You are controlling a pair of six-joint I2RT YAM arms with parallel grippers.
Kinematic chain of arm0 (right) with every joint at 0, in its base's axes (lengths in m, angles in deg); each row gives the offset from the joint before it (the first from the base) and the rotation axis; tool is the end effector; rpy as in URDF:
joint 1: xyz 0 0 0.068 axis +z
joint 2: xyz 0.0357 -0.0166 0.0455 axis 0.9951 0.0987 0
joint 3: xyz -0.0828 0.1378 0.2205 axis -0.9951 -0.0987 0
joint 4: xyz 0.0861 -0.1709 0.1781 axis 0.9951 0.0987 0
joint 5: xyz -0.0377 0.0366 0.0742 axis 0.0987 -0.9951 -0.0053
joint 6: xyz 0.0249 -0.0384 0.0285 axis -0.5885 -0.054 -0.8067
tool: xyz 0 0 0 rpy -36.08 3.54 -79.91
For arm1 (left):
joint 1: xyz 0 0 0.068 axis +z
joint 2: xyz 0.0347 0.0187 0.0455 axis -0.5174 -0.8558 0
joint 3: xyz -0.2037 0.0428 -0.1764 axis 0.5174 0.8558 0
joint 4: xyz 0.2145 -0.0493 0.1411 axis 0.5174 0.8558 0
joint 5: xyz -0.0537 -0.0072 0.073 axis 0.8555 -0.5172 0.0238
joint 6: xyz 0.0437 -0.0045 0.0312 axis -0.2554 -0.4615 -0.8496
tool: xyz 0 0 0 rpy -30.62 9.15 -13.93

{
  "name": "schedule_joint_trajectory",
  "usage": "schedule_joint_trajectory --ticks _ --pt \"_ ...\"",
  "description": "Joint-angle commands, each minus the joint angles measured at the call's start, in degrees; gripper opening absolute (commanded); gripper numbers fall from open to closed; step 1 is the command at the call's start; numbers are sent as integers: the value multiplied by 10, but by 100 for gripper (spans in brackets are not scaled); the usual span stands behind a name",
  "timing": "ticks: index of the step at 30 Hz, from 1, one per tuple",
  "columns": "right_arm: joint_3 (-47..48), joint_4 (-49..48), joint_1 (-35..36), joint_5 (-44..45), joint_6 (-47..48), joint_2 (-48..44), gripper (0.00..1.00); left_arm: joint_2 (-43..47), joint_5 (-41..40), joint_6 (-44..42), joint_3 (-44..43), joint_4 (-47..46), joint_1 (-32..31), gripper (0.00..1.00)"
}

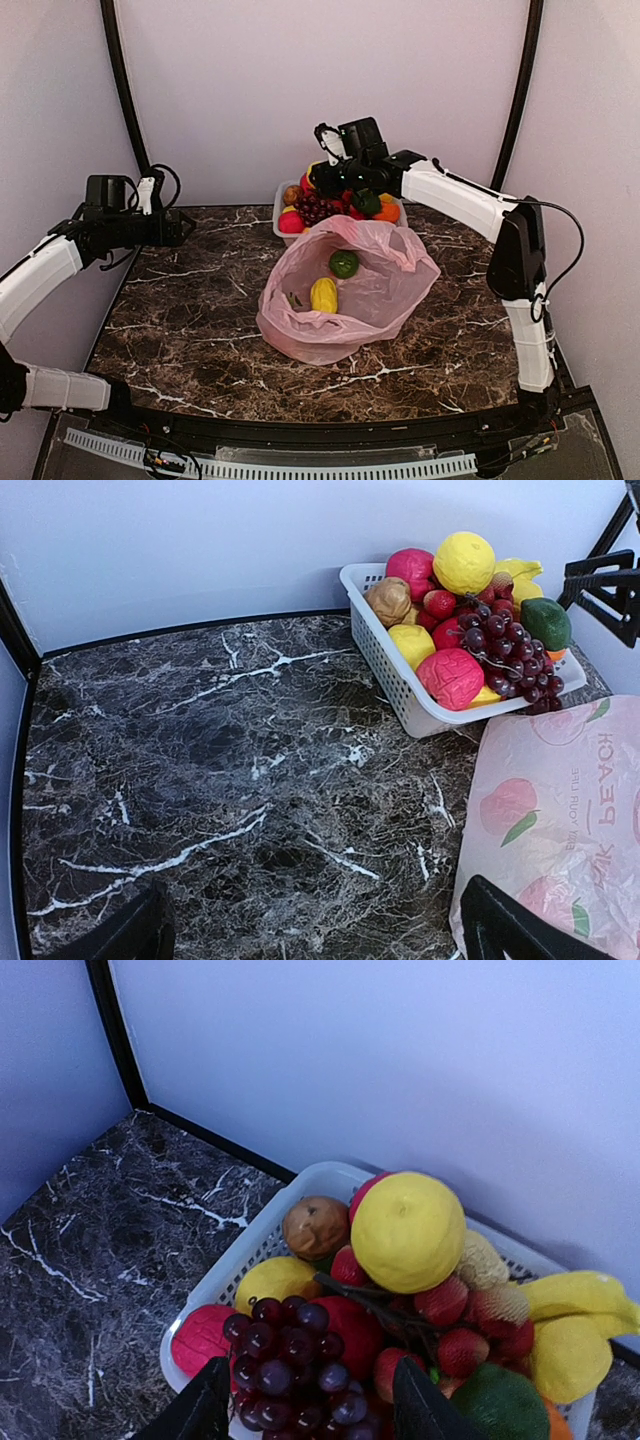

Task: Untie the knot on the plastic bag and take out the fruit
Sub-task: Place the fake fruit in the bin.

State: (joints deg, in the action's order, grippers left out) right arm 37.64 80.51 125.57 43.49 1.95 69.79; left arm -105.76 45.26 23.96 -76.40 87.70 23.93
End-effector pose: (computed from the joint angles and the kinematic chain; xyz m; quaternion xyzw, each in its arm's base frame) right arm 0.3966 0.3415 0.3392 -0.2358 0.7987 0.1610 0.5297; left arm 0.2498 -0.0400 0.3239 0.0872 0.8386 -0.1497 0.5164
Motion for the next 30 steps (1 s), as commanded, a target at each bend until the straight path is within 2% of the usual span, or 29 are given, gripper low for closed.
schedule_joint_trajectory --ticks 1,6,9,13,16,22,30 --pt "-22 6 0 -43 -18 -21 59 8 28 0 14 -11 3 99" --pt "-26 19 -1 -44 -20 -9 74 12 89 23 24 -38 0 99" --pt "-18 24 -3 -45 -21 6 79 6 121 50 21 -53 -13 99" --pt "-19 28 -8 -47 -30 22 84 -9 125 88 21 -74 -66 99" --pt "-20 29 -10 -50 -30 29 86 -31 132 131 26 -108 -124 99" --pt "-19 29 -14 -60 -29 48 88 -76 169 214 45 -212 -201 99" --pt "-16 28 -22 -63 -27 69 84 -139 198 265 51 -274 -235 99"
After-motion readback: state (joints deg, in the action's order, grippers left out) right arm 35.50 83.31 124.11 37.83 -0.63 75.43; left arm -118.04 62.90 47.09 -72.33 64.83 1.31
